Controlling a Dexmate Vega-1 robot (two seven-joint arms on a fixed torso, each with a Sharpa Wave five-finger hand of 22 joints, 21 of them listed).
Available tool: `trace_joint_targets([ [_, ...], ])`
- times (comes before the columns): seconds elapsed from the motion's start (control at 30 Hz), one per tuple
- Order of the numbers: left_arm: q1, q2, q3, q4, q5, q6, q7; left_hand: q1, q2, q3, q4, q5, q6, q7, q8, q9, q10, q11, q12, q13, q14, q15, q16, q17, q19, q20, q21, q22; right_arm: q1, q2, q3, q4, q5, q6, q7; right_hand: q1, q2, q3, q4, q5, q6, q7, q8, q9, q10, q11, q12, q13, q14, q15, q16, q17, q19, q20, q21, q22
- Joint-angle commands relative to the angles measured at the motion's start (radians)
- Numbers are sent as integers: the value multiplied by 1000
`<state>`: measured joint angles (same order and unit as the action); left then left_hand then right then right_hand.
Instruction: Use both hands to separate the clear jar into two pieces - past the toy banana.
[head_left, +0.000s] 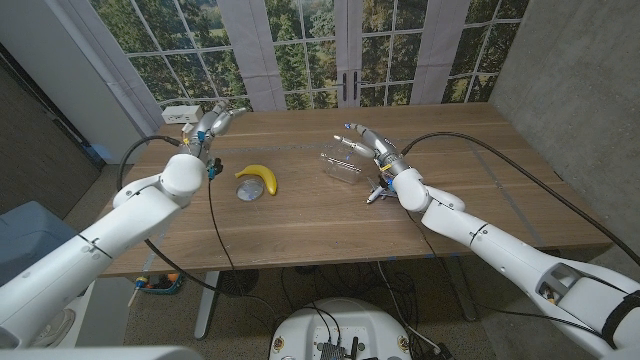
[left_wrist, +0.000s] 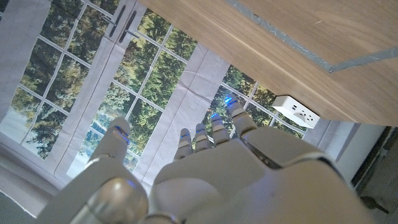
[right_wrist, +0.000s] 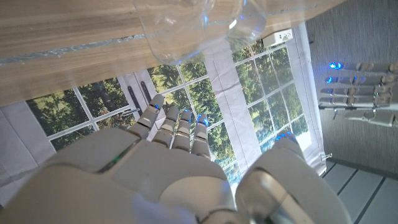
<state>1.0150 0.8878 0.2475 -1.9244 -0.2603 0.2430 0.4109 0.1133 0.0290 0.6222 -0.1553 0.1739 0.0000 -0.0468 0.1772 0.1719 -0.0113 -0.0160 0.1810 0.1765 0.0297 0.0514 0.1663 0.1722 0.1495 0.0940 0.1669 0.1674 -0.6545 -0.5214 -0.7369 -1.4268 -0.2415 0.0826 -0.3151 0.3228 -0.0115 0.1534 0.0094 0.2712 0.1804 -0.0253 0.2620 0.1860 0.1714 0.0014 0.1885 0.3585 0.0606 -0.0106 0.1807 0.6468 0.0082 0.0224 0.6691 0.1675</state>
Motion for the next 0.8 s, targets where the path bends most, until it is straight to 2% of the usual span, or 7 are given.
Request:
trace_joint_targets([
  [0.03, -48, -95, 2, 264, -62, -503, -199, -13, 10, -7, 1, 8, -1, -11, 2, 2, -12, -8, 6, 0, -38, -24, -1, -2, -24, -61, 7, 1, -16, 29, 77, 52, 166, 180, 36, -29, 22, 1, 21, 7, 9, 17, -11, -1, 10, -3, 7, -12, -1, -7, 4, -19, 10, -18, -9, 0],
  [0.1, -68, -116, 9, 318, -78, -570, -240, -17, 17, -10, 1, 9, 1, -9, 3, 1, -14, -11, 7, -1, -49, -56, 4, -3, -20, -117, 14, 1, -19, 35, 89, 60, 187, 203, 38, -40, 37, 3, 29, 8, 12, 24, -15, -1, 12, -5, 7, -19, 0, -14, 5, -31, 16, -27, -13, 0],
  [0.2, -95, -143, 17, 382, -96, -644, -287, -20, 20, -12, 1, 10, 9, -5, 5, 1, -12, -31, 8, -1, -46, -79, 8, -4, -1, -147, 22, 0, -26, 45, 107, 69, 228, 229, 48, -50, 53, 6, 37, 9, 17, 28, -19, -2, 15, -6, 7, -28, 3, -21, 5, -45, 26, -37, -17, 0],
  [0.37, -126, -178, 29, 463, -135, -719, -357, -33, 44, -10, 15, 13, 21, 5, 8, 0, -12, -60, 8, -2, -46, -109, 11, 0, 13, -161, 25, 1, -47, 66, 136, 69, 299, 258, 62, -79, 56, -4, 46, 7, 39, 78, -27, -1, 14, 16, 4, -53, 7, 0, 4, -89, 30, -36, -40, -1],
  [0.6, -166, -221, 34, 573, -212, -797, -453, -72, 125, -1, 76, 23, 20, 11, 3, 0, -8, -64, 9, -2, -44, -114, 17, 7, 21, -162, 26, 2, -73, 100, 160, 72, 346, 300, 47, -89, 69, -2, 51, 8, 47, 75, -30, -1, 16, 12, 4, -63, 13, -7, 6, -108, 43, -51, -46, -1],
  [0.63, -171, -222, 34, 582, -224, -799, -468, -77, 135, 1, 88, 25, 15, 8, 1, 0, -7, -67, 9, -2, -38, -125, 19, 7, 28, -168, 28, 2, -75, 105, 164, 74, 360, 305, 52, -92, 78, 1, 54, 9, 47, 76, -32, -1, 17, 11, 4, -67, 15, -9, 7, -114, 46, -55, -48, -1],
  [0.8, -202, -236, 35, 657, -284, -835, -556, -83, 146, 5, 106, 30, 1, 13, -3, -1, -5, -73, 9, -3, -33, -128, 20, 7, 38, -177, 30, 2, -93, 128, 183, 75, 405, 321, 48, -98, 93, 5, 58, 10, 60, 80, -32, 0, 27, 12, 7, -75, 18, -13, 8, -128, 53, -61, -54, -1],
])
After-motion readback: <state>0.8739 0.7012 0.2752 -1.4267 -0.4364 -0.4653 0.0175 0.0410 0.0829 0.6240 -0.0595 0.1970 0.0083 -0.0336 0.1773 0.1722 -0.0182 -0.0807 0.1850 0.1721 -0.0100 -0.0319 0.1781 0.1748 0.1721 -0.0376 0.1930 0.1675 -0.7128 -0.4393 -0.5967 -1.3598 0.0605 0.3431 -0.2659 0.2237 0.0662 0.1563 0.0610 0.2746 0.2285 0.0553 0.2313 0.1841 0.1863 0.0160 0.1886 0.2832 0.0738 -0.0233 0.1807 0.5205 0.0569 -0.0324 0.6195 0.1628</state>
